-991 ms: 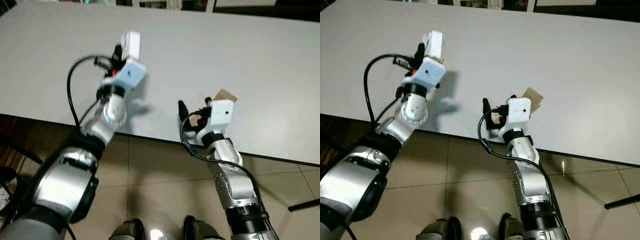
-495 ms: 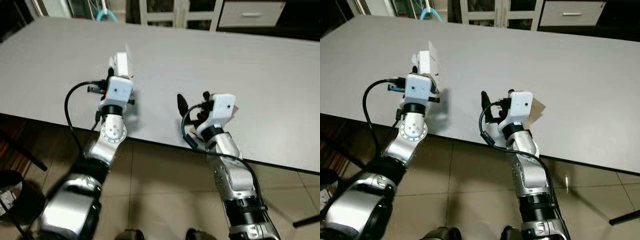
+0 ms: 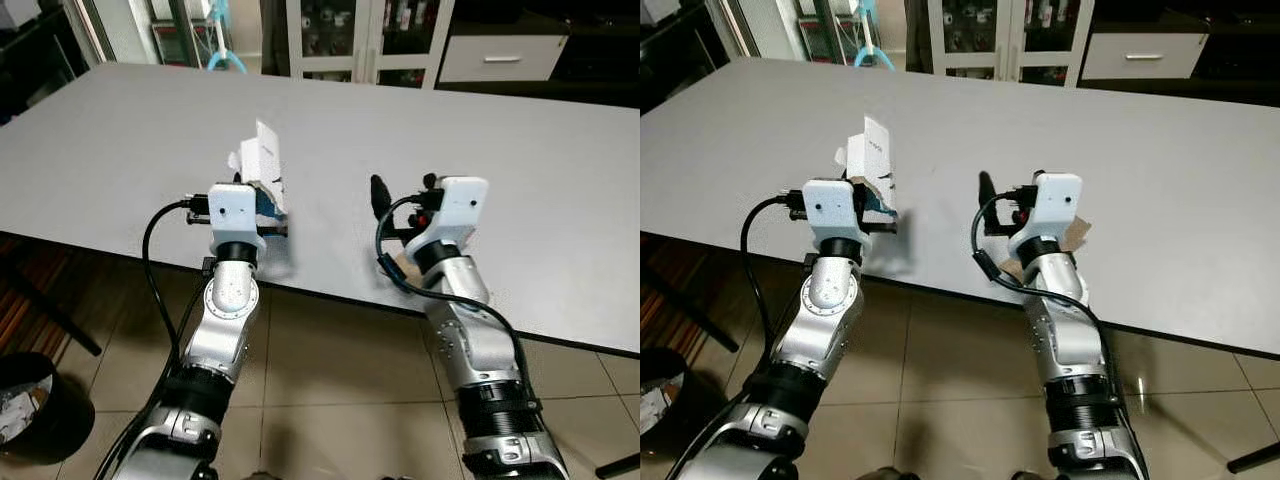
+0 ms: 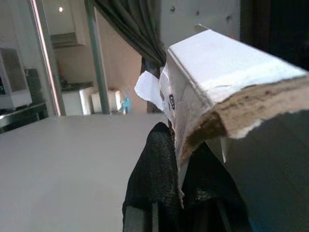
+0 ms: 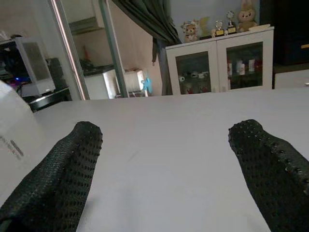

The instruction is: Picking trash to rubbish bin

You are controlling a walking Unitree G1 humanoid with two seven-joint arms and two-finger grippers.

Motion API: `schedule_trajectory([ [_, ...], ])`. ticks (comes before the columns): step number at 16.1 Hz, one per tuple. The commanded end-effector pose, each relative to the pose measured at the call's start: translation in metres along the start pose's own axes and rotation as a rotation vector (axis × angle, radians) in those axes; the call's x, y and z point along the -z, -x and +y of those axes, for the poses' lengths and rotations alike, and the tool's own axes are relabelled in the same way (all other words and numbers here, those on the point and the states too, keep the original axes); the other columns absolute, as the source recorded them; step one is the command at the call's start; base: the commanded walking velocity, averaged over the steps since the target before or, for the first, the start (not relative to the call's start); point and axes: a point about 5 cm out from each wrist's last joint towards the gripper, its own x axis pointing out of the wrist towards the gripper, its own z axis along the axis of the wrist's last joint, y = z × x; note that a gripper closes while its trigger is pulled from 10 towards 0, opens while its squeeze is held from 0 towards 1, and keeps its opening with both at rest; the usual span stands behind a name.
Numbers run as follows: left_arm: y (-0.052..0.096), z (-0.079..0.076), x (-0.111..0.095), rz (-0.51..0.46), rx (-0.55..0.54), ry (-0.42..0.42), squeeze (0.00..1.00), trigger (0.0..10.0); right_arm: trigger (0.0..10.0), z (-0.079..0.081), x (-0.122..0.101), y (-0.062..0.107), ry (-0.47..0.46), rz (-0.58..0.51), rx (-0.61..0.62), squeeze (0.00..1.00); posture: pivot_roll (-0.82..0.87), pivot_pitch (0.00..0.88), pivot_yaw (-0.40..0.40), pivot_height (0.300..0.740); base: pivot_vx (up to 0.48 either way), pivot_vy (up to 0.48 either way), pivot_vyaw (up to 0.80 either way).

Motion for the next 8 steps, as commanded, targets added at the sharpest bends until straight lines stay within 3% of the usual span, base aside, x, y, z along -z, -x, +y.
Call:
schedule_trajectory([
  [1,-0.001,0.004,-0.004,-0.011,0.005,-0.002,0.0,10.0,10.0,-0.001,0.001,-0.001,0.002,-0.003,0.012,0.0,-0.09,0.0,0.064,0.74,0.0,0.0,0.0],
  [6,0.006,0.004,-0.002,0.028,0.017,-0.06,0.0,10.0,10.0,-0.005,0.004,0.001,0.033,0.012,0.051,0.0,-0.09,0.0,0.065,0.74,0.0,0.0,0.0],
  [8,0.014,0.006,0.004,0.064,0.012,-0.081,0.0,10.0,10.0,-0.014,0.011,0.006,0.068,0.052,0.061,0.0,-0.08,0.011,0.05,0.74,0.0,0.0,0.0],
])
